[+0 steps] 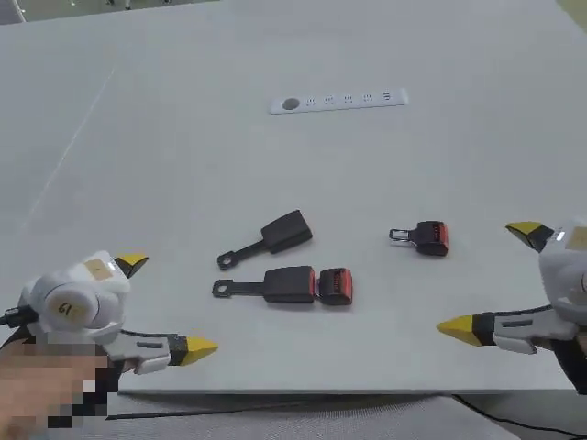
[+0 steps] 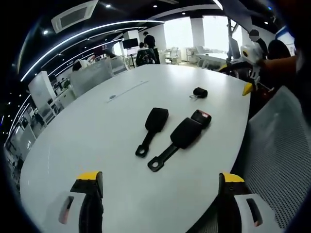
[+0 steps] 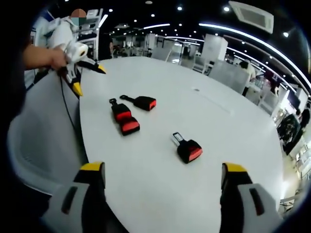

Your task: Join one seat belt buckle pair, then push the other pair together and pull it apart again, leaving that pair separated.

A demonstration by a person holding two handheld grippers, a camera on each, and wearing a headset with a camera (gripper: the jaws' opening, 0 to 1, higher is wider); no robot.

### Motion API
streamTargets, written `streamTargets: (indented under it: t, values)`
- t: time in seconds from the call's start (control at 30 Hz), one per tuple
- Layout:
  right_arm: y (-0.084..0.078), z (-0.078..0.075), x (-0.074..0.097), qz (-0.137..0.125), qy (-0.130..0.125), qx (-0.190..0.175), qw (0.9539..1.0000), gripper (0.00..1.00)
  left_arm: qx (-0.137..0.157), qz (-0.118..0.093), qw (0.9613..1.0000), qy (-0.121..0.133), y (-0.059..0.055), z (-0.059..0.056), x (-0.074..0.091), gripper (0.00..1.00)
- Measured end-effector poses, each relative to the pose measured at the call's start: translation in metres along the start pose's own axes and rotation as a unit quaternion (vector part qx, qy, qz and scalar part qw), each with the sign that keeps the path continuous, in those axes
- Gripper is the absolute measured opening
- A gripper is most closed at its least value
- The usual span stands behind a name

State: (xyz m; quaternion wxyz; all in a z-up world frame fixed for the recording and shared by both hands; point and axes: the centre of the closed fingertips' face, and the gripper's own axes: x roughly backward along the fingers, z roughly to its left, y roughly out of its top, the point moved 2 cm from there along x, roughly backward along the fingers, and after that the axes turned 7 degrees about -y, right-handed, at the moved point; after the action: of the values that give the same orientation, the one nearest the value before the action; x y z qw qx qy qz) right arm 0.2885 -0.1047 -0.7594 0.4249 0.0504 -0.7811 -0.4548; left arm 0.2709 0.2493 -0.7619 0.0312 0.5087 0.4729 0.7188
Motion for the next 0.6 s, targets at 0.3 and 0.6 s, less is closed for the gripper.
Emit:
streamTargets:
  t: [0.3,0.6]
  values:
    - [-0.003,0.009,-0.002,-0.001,0.004,-0.019,0.9998,1.0,-0.01,-0.019,0.9996,-0.015,0.006,-0.01,0.0,1.0]
    - [-0.002,0.013,-0.004,-0.002,0.0,-0.024,0.9997,1.0,-0.01,-0.017,0.9996,-0.019,0.001,-0.008,0.0,1.0]
